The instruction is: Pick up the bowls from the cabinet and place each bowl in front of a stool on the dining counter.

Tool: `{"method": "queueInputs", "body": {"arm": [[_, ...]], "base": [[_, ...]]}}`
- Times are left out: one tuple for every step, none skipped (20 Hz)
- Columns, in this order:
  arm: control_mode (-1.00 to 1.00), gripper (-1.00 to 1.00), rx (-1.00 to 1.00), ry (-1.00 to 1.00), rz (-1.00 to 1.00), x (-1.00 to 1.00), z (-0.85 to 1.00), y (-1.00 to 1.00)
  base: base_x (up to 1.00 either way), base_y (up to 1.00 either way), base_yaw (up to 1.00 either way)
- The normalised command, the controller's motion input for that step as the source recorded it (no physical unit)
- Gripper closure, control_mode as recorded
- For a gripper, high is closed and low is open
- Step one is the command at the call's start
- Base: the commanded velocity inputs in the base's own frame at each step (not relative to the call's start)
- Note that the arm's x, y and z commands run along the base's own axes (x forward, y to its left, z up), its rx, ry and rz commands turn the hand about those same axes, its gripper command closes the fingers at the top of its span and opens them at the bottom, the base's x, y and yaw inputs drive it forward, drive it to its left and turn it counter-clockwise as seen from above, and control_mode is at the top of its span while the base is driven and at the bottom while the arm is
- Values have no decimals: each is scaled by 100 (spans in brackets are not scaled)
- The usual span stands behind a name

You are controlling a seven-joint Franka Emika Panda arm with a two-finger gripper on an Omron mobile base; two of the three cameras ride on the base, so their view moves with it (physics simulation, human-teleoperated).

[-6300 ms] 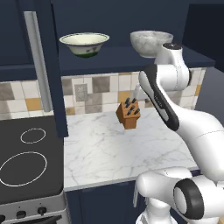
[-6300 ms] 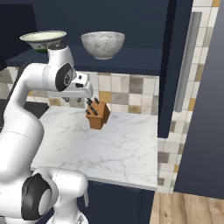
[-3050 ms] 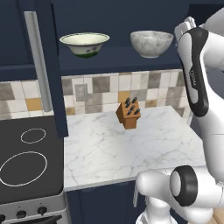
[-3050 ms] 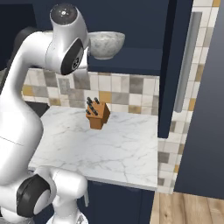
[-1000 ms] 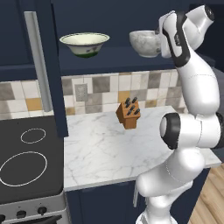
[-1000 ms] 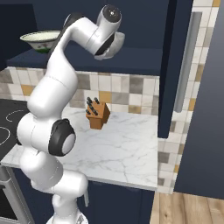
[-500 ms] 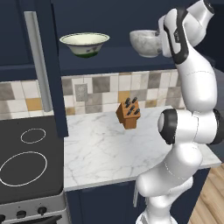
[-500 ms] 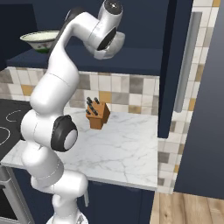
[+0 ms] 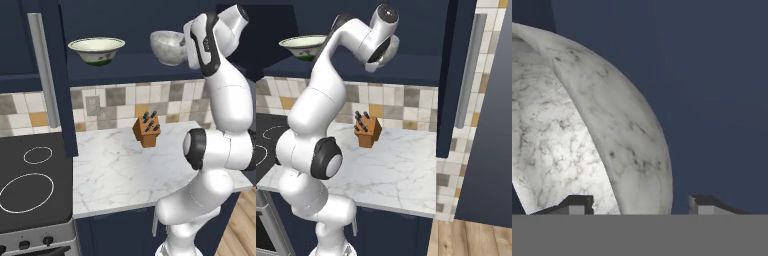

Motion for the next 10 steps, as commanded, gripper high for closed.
{"method": "queueInputs", "body": {"arm": [[-100,100,0,-7,0,0,-26,0],[-100,100,0,-7,0,0,-22,0],[-100,100,0,-6,0,0,-21,0],[-100,100,0,-6,0,0,-22,1],[-100,100,0,-6,0,0,-21,1],[-100,100,0,-7,0,0,-21,0],[-100,100,0,-6,0,-4,-16,0],[-100,100,0,-8,0,-14,-9,0],[-100,100,0,-13,0,-29,0,0],[-100,100,0,-15,0,-45,0,0]], "base": [[0,0,0],[0,0,0],[0,0,0],[0,0,0],[0,0,0],[0,0,0],[0,0,0],[0,0,0],[0,0,0],[0,0,0]]}}
